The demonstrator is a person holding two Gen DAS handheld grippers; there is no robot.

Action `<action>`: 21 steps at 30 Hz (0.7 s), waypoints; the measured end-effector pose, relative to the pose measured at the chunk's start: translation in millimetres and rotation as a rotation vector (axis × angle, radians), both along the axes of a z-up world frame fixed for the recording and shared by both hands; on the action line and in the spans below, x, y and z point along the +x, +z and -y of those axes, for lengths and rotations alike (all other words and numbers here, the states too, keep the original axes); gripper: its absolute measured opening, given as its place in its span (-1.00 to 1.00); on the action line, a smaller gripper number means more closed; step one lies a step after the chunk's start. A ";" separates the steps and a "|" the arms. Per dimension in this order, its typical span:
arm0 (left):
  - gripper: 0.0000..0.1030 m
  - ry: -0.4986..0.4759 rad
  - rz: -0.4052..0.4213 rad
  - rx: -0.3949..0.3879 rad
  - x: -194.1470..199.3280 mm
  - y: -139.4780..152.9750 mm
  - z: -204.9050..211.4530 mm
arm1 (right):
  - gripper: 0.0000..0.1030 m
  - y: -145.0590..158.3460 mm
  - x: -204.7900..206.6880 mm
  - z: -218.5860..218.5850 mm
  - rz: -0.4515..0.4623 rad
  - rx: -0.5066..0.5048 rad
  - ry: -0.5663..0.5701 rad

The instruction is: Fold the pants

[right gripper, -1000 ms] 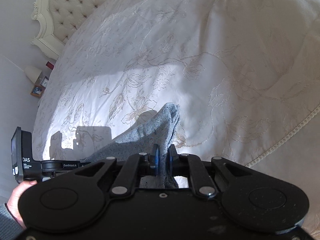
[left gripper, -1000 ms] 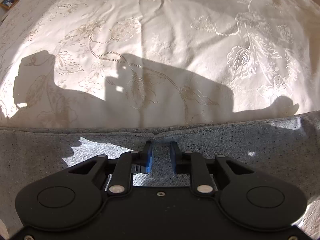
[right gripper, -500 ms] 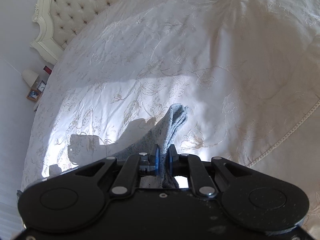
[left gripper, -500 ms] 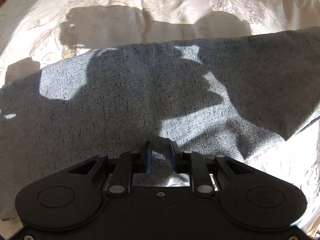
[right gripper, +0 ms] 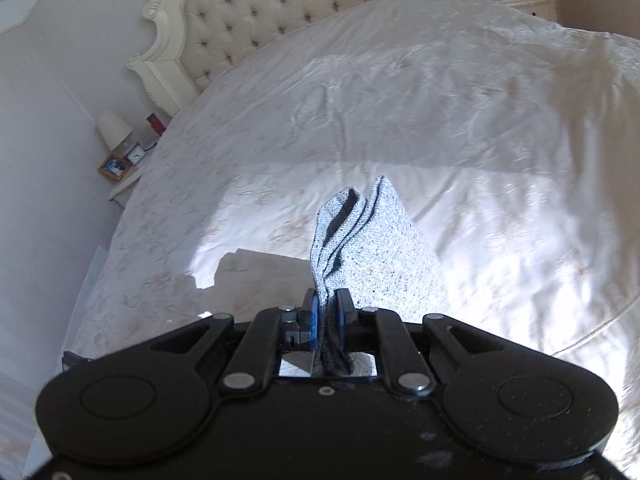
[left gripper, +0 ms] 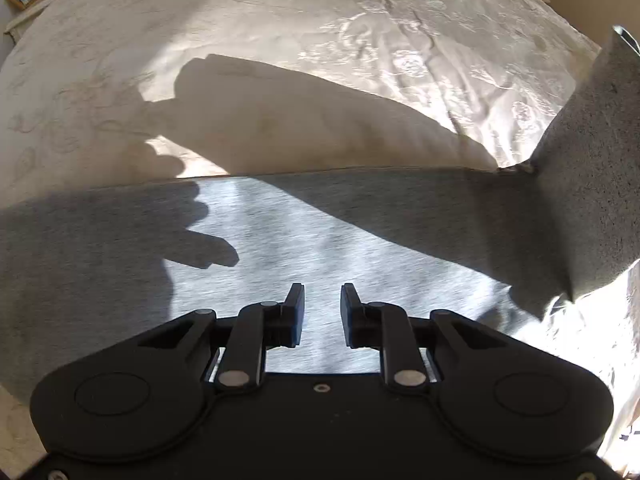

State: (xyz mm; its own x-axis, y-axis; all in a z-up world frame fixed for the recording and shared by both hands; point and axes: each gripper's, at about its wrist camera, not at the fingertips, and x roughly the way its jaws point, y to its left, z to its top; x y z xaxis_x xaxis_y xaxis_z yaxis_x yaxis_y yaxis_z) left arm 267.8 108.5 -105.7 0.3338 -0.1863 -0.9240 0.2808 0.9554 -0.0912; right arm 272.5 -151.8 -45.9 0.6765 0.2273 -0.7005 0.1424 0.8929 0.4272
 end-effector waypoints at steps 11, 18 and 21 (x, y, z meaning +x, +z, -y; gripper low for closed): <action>-0.47 0.131 -0.059 0.044 -1.0 -18.7 -119.9 | -0.76 -96.5 26.3 -202.2 -0.144 -0.008 0.202; -0.46 0.098 -0.044 -0.002 1.0 -11.3 -124.9 | -0.47 -119.7 31.8 -238.3 -0.207 -0.107 0.276; -0.47 0.069 -0.020 -0.038 9.0 -3.2 -110.8 | -0.42 -100.8 20.3 -216.2 -0.144 -0.096 0.229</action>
State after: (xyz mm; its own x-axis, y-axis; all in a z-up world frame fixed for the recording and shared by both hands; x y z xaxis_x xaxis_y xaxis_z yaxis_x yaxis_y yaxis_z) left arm 276.8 219.3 -108.8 0.3285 -0.1986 -0.9234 0.2122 0.9682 -0.1327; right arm 292.7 64.5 -146.7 0.5071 0.2908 -0.8114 -0.0142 0.9441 0.3294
